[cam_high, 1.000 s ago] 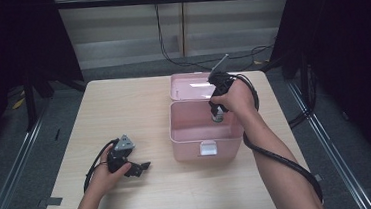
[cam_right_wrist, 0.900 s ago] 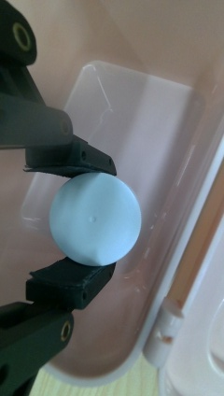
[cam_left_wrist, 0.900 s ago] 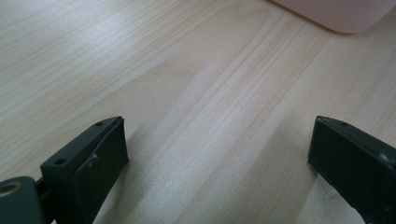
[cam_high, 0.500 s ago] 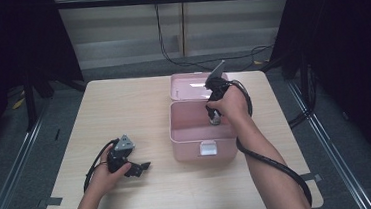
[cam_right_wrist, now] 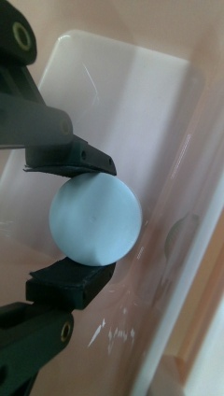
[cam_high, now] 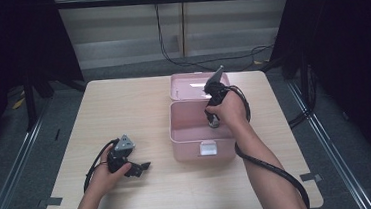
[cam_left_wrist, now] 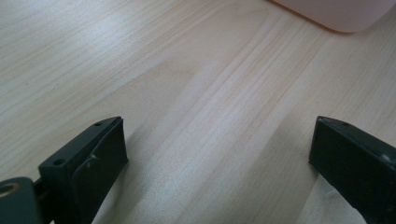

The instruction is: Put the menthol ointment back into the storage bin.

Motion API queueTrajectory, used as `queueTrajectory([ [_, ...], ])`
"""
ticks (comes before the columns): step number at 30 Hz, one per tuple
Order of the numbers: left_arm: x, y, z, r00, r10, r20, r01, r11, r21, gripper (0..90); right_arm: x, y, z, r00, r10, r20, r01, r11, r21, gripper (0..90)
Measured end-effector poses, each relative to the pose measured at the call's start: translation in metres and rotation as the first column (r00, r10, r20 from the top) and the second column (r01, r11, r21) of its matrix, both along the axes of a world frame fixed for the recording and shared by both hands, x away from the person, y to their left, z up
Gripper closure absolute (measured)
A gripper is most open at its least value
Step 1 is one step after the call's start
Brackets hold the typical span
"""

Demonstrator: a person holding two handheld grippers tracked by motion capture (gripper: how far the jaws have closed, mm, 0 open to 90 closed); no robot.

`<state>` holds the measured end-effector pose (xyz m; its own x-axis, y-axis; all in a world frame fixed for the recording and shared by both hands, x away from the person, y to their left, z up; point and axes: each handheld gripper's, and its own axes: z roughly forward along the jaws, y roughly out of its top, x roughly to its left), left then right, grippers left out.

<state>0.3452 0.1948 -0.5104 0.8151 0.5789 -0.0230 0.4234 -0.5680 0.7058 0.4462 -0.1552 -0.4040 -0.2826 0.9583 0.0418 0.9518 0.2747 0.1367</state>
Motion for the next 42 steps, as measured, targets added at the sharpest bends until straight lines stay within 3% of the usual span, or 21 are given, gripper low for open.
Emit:
queueTrajectory([
  [18,0.0,0.0,0.0,1.0,0.0,0.0,0.0,1.0,0.0,3.6,-0.001,0.002,-0.012,0.9989,0.026,0.039,-0.026,1.0,-0.005,50.2],
  [36,0.0,0.0,0.0,1.0,-0.001,0.002,0.001,1.0,0.001,3.2,-0.003,0.0,-0.009,0.9984,0.04,0.041,-0.039,0.999,-0.009,51.7],
  [42,0.0,0.0,0.0,1.0,-0.001,0.002,0.001,1.0,0.002,3.2,-0.008,0.0,-0.001,0.9973,0.064,0.035,-0.064,0.998,0.001,46.8],
])
